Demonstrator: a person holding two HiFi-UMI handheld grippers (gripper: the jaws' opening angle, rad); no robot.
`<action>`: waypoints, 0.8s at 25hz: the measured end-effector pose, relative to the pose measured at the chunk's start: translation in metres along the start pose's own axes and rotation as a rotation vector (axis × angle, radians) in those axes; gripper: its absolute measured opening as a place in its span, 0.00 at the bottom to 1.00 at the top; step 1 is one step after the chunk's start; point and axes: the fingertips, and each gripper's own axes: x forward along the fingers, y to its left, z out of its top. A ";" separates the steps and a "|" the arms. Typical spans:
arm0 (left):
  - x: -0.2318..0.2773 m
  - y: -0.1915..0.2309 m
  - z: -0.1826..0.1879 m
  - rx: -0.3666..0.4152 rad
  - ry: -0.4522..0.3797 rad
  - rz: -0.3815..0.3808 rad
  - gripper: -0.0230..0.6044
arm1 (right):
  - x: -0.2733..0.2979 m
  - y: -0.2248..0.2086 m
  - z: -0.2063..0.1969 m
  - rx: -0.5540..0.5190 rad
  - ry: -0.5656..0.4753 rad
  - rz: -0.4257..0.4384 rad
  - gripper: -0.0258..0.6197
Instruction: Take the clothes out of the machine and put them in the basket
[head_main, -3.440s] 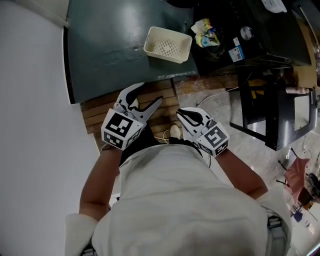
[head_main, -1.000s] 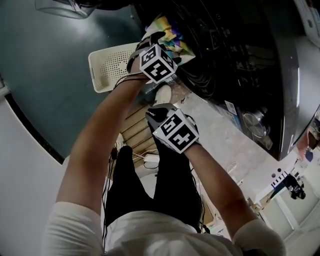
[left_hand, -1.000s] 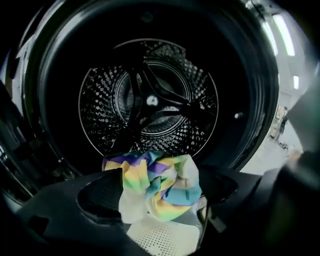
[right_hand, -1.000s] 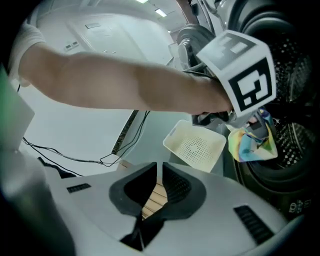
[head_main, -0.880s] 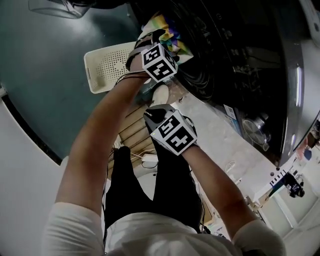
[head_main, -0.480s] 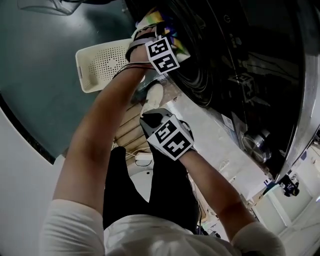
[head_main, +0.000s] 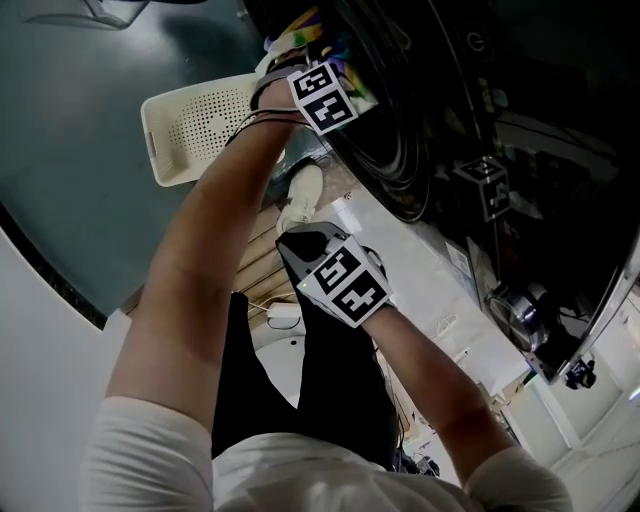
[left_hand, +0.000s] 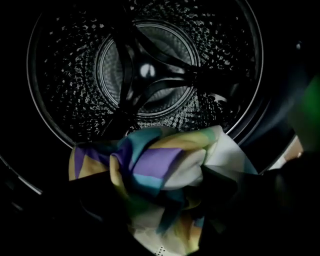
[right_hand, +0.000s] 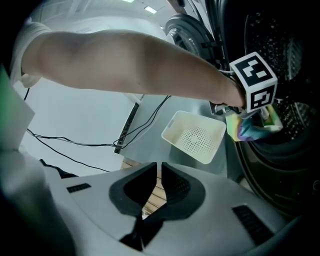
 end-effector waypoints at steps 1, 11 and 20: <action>0.002 0.002 -0.001 0.005 0.013 0.019 0.71 | 0.000 -0.003 0.000 0.003 -0.007 -0.004 0.09; -0.026 0.021 -0.006 -0.077 0.013 0.147 0.24 | -0.001 -0.010 0.007 0.002 -0.032 -0.015 0.09; -0.107 0.029 0.004 -0.209 -0.122 0.132 0.23 | -0.009 -0.003 0.017 -0.007 -0.095 -0.071 0.09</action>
